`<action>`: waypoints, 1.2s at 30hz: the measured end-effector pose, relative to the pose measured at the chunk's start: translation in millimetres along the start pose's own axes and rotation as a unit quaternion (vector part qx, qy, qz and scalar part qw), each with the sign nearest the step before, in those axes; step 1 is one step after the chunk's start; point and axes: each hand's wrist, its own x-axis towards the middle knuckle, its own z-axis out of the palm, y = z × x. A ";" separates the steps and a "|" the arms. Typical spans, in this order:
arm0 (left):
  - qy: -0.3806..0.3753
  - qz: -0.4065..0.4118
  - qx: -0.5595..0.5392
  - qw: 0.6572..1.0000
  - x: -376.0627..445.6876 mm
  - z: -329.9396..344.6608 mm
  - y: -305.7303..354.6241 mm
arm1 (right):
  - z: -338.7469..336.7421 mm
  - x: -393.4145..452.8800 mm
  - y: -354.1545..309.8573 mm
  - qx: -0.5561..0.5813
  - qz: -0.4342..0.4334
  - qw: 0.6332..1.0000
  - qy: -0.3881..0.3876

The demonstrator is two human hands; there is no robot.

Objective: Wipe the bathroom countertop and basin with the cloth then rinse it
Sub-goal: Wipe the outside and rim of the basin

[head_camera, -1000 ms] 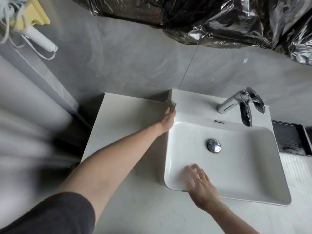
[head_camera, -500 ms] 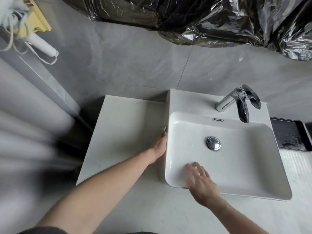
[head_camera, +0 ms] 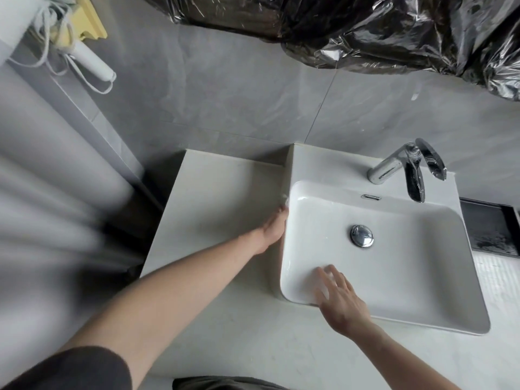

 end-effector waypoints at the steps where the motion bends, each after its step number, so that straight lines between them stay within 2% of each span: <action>1: 0.004 0.002 0.007 1.000 12.7 -1.6 10.4 | 0.0 0.1 0.0 0.001 0.002 1.000 -0.001; 6: 0.019 -0.028 0.020 0.999 50.2 -2.5 35.8 | 0.6 1.1 0.3 0.003 0.012 1.000 -0.008; 10: 0.005 -0.048 0.030 0.998 28.6 2.6 32.2 | 0.7 0.7 -0.3 0.007 0.013 1.000 -0.005; 15: 0.001 -0.031 0.025 0.999 -29.7 8.1 -9.9 | 1.8 -1.9 0.2 -0.002 0.001 1.000 0.006; 19: -0.008 -0.065 0.018 0.998 -84.0 22.0 -61.4 | 1.6 -13.0 -6.3 -0.022 -0.014 1.000 0.014; 23: -0.032 -0.118 0.020 0.992 -120.7 28.0 -81.7 | 2.2 -26.7 -10.9 -0.055 -0.008 0.998 0.017; 25: -0.020 -0.109 0.047 0.993 -125.4 25.6 -69.6 | 3.2 -29.7 -10.7 -0.062 -0.011 0.998 0.020; 28: -0.017 -0.091 0.019 0.996 -99.2 20.9 -53.0 | 3.7 -32.1 -10.4 -0.058 -0.013 0.998 0.025; 32: 0.018 -0.013 0.018 1.000 -67.8 11.7 1.4 | 6.2 -30.7 -7.3 -0.046 -0.014 0.999 0.025; 36: 0.010 -0.044 0.014 0.999 -30.1 6.2 35.8 | 9.4 -27.4 -1.0 -0.034 -0.017 0.999 0.022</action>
